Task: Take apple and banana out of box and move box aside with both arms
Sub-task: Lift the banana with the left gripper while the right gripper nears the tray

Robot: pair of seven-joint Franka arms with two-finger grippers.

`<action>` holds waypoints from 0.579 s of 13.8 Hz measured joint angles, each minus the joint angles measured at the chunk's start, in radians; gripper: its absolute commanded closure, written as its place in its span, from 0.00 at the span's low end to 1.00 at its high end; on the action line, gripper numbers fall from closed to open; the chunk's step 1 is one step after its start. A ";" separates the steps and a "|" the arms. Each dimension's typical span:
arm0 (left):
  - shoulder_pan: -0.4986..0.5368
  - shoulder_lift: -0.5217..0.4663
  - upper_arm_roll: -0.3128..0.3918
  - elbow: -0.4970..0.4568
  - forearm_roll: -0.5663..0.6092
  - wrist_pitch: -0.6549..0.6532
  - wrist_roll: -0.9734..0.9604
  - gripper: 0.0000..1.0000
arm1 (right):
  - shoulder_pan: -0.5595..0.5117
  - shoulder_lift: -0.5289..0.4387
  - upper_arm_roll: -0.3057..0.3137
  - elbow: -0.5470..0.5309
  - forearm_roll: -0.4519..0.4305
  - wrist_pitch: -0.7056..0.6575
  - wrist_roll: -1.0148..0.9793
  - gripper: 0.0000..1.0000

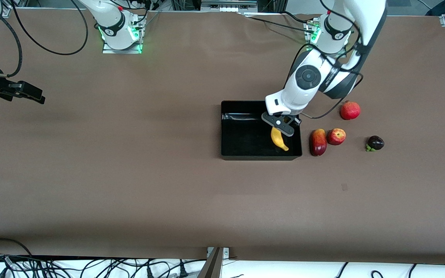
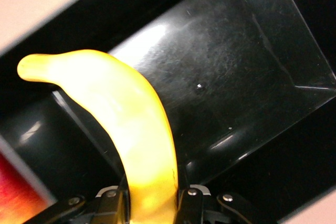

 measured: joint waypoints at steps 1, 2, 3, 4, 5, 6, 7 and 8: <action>0.020 -0.024 0.000 0.011 0.000 -0.046 0.002 1.00 | 0.000 0.000 0.000 0.000 0.000 0.000 0.000 0.00; 0.049 -0.044 0.000 0.030 0.000 -0.098 0.017 1.00 | 0.000 0.000 0.000 0.000 0.000 0.000 0.000 0.00; 0.088 -0.058 0.001 0.050 0.000 -0.141 0.067 1.00 | 0.000 0.000 0.000 0.000 0.000 0.000 0.000 0.00; 0.138 -0.064 0.002 0.063 0.000 -0.163 0.142 1.00 | 0.000 0.000 0.000 0.000 0.000 0.000 -0.002 0.00; 0.191 -0.061 0.005 0.067 0.000 -0.169 0.225 1.00 | 0.001 0.000 0.002 0.000 0.000 0.000 -0.003 0.00; 0.247 -0.048 0.010 0.068 0.000 -0.166 0.309 1.00 | 0.006 0.002 0.004 0.000 0.001 -0.001 -0.006 0.00; 0.303 -0.021 0.013 0.077 0.000 -0.158 0.398 1.00 | 0.019 0.009 0.006 0.000 0.002 -0.005 -0.009 0.00; 0.357 0.020 0.015 0.098 0.000 -0.151 0.491 1.00 | 0.045 0.023 0.009 -0.001 0.003 -0.013 -0.010 0.00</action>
